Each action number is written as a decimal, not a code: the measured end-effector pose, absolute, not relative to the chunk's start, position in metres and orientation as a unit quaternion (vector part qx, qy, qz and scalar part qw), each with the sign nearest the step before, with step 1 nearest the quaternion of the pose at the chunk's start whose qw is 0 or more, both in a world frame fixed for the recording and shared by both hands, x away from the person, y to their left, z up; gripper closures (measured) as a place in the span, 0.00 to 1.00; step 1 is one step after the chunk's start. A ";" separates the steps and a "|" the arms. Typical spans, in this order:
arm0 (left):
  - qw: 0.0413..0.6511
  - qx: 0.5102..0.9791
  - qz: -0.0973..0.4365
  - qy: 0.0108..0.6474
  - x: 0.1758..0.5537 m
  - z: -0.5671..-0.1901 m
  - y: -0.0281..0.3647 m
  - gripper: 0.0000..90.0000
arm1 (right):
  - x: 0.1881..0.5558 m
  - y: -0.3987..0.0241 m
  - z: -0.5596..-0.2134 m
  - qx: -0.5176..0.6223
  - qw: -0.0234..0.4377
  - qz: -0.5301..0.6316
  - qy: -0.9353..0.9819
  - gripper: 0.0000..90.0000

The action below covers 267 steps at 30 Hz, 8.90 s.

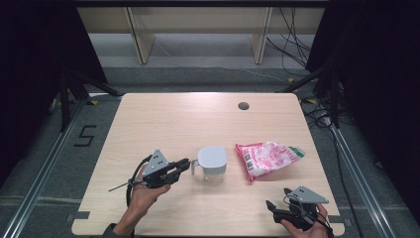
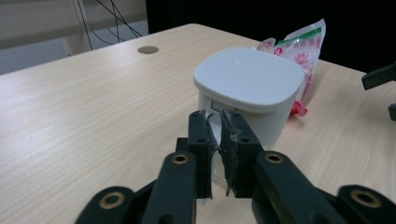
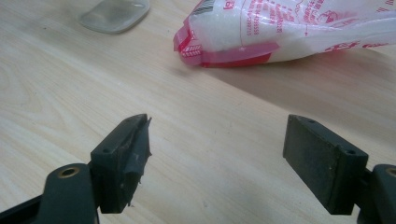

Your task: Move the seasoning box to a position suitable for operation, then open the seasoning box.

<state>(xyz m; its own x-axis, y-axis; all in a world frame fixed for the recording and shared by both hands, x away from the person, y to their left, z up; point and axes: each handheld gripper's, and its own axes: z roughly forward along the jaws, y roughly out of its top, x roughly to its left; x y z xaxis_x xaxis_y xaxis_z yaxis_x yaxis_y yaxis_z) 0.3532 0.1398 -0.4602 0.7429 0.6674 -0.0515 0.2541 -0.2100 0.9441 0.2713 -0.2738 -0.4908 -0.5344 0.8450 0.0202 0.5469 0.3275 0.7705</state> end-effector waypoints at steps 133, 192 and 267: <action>0.578 0.727 0.192 0.319 0.373 -0.452 0.122 0.87 | 0.361 -0.163 -0.443 0.267 0.195 0.471 0.818 1.00; 0.503 0.784 0.151 0.330 0.322 -0.495 0.140 0.36 | 0.324 -0.260 -0.464 0.453 0.233 0.445 0.737 0.44; 0.495 0.793 0.126 0.332 0.322 -0.510 0.130 0.36 | 0.408 -0.289 -0.506 0.567 0.214 0.435 0.666 1.00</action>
